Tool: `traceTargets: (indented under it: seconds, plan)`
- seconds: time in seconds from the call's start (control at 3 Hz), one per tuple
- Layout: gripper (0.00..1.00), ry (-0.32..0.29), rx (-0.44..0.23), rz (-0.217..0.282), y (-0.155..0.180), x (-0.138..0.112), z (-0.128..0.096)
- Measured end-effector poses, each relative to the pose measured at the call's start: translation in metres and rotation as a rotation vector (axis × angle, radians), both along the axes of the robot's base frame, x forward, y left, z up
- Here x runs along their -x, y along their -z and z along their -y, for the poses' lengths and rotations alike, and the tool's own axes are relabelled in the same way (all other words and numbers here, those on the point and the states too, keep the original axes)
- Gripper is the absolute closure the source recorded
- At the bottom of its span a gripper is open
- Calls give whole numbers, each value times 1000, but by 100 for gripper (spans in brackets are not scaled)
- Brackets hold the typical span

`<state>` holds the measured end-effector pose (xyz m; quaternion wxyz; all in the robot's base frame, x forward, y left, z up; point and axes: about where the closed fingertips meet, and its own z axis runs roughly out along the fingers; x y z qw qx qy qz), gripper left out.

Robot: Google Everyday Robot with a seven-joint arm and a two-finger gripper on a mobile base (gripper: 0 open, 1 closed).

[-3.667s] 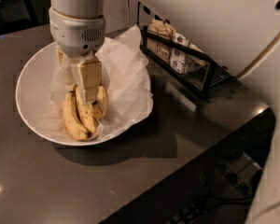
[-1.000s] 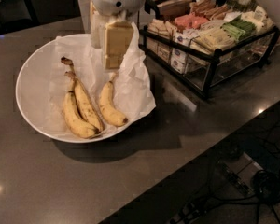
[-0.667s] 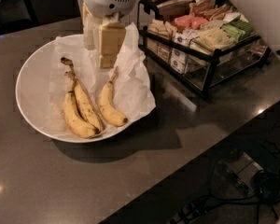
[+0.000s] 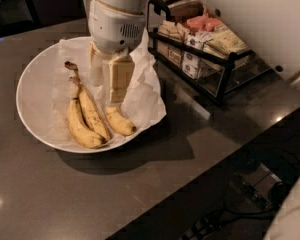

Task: Pick banana from white bowl

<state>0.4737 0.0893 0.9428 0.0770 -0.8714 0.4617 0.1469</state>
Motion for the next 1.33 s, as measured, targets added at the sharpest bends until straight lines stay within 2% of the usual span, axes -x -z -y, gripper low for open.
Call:
traceTargets:
  seconds: [0.33,0.67,1.0,1.33]
  plan:
    - [45,-41,14,-45,22,0,-3]
    - [44,-82,34,-32,33,-12,-11]
    - [26,-70,4,-6,33,-19,-20]
    - [28,-70,4,-6,33,-19,-20]
